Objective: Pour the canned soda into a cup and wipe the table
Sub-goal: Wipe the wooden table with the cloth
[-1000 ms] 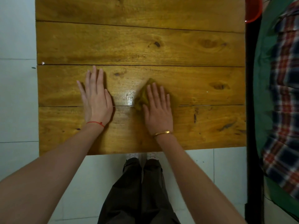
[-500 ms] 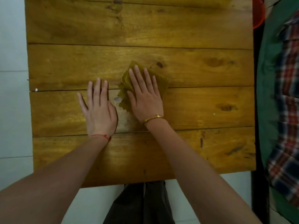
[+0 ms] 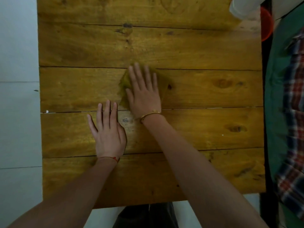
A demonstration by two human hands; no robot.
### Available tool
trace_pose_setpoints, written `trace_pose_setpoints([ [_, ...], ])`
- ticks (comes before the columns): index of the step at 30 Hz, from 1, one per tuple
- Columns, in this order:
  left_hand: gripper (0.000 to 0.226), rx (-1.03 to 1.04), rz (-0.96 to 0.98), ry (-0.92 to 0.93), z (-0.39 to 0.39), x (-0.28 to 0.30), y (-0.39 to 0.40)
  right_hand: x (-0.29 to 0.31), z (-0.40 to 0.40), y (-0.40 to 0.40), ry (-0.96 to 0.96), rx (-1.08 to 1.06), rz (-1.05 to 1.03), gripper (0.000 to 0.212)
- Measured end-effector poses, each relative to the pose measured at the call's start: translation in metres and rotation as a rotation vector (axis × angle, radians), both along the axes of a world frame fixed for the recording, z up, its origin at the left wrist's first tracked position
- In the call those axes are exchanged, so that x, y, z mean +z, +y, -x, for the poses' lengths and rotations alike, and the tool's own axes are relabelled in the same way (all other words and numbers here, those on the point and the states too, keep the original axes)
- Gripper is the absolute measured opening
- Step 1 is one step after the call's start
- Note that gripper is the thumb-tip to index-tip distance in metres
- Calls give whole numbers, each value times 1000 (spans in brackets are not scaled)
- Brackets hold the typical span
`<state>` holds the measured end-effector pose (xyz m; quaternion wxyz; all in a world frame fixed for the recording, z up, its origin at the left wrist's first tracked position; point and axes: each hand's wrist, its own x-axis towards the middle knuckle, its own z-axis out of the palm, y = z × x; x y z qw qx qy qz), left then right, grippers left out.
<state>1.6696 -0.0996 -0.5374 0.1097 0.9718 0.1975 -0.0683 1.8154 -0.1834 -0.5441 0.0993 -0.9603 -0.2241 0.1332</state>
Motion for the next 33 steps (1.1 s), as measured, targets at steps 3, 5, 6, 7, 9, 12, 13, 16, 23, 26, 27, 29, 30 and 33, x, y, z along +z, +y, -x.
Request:
trace_pose_setpoints([
  [3, 60, -2, -2, 1, 0, 0, 0, 1, 3, -17, -3, 121, 7, 60],
  [5, 60, 8, 5, -7, -1, -1, 0, 1, 0, -52, -26, 57, 62, 61],
  [6, 60, 11, 8, -9, 0, -1, -1, 1, -4, -72, -33, -8, 89, 61],
  [7, 60, 11, 9, -9, 0, -1, -1, 2, -8, -92, -31, -84, 110, 61],
  [9, 61, 13, 12, -9, -1, -1, -1, 4, -16, -120, -16, -222, 130, 61],
  [12, 60, 16, 12, -11, 0, -1, -2, 0, -25, -113, -15, -421, 134, 61],
  [13, 60, 15, 9, -13, 0, -1, -2, -2, -26, -98, -26, -493, 134, 61],
  [16, 60, 6, 7, -17, 0, -2, -2, -1, -13, -42, -14, -426, 95, 63],
  [23, 59, 11, 58, -67, 1, -3, 0, 2, 47, -31, 22, 14, 13, 59],
  [26, 61, 17, 99, -102, 2, -2, 0, 1, 40, -93, -6, -167, 110, 61],
  [27, 61, 17, 112, -114, 2, -2, 0, 2, 38, -114, 3, -263, 127, 61],
  [29, 62, 19, 142, -140, 3, -2, 1, 4, 35, -140, 44, -402, 119, 60],
  [30, 63, 19, 159, -158, 4, -2, 2, 4, 35, -143, 54, -444, 109, 60],
  [33, 63, 24, 238, -229, 7, -1, 3, 3, 39, -117, 43, -514, 116, 60],
])
